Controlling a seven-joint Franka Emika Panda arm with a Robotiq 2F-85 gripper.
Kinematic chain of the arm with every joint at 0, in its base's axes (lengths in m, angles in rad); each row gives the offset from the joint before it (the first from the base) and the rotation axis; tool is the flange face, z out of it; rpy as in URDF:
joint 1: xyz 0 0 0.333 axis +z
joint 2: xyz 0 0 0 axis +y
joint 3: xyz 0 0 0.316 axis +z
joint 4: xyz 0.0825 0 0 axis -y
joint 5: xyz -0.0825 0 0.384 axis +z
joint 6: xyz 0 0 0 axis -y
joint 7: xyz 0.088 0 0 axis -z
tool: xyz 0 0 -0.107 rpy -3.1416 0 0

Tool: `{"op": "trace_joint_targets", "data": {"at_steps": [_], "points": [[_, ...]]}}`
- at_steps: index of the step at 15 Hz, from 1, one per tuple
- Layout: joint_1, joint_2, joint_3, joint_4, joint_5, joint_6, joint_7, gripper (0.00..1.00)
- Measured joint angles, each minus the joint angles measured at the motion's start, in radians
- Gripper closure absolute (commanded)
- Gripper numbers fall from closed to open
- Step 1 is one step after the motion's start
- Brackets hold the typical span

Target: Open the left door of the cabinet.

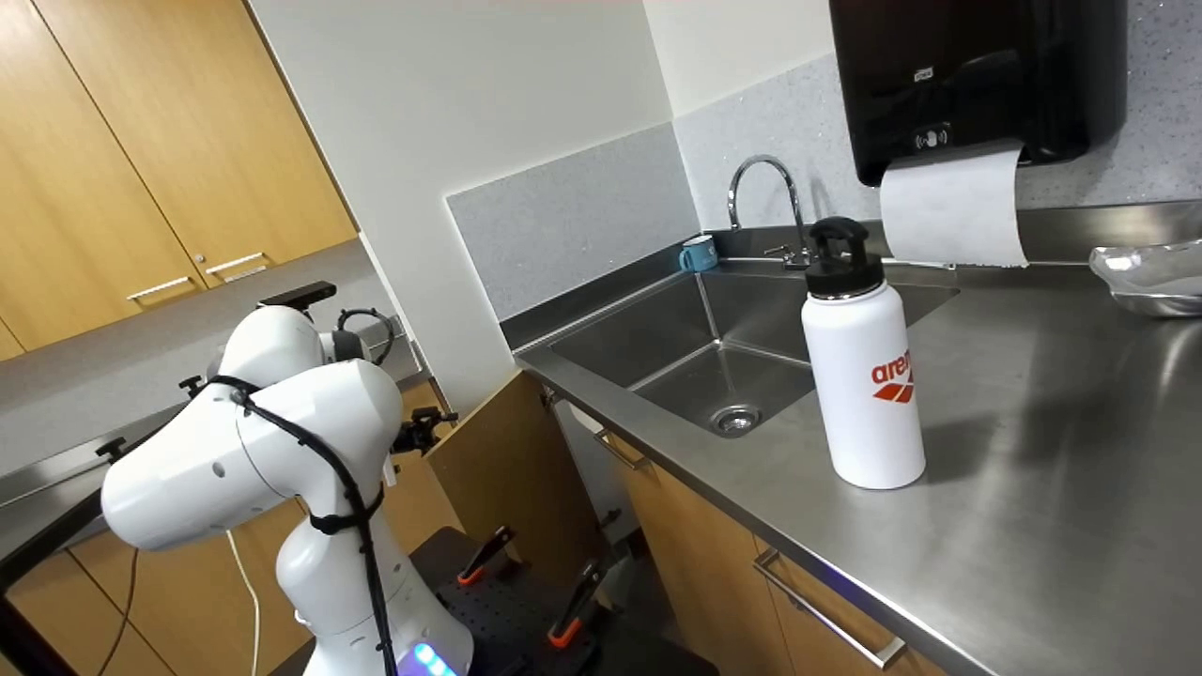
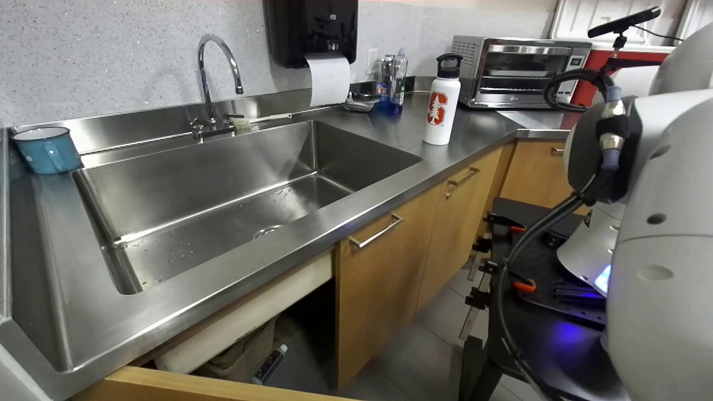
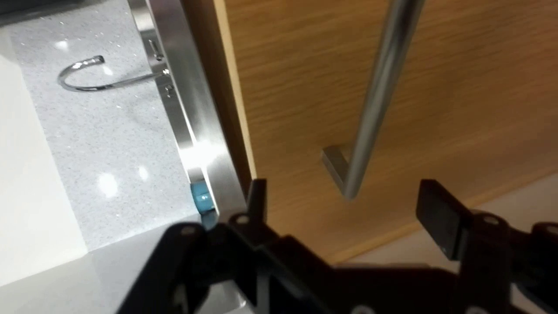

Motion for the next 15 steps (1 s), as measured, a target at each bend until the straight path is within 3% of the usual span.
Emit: {"op": "trace_joint_targets", "data": {"at_steps": [3, 9, 12, 15], "points": [[-0.024, -0.078, 0.028, -0.099, -0.007, 0.119, 0.000, 0.00], [-0.075, -0.245, 0.010, -0.345, -0.050, 0.416, -0.006, 0.00], [-0.110, -0.323, -0.008, -0.476, -0.169, 0.611, 0.048, 0.00], [-0.145, -0.400, -0.015, -0.614, -0.373, 0.759, 0.204, 0.00]]}}
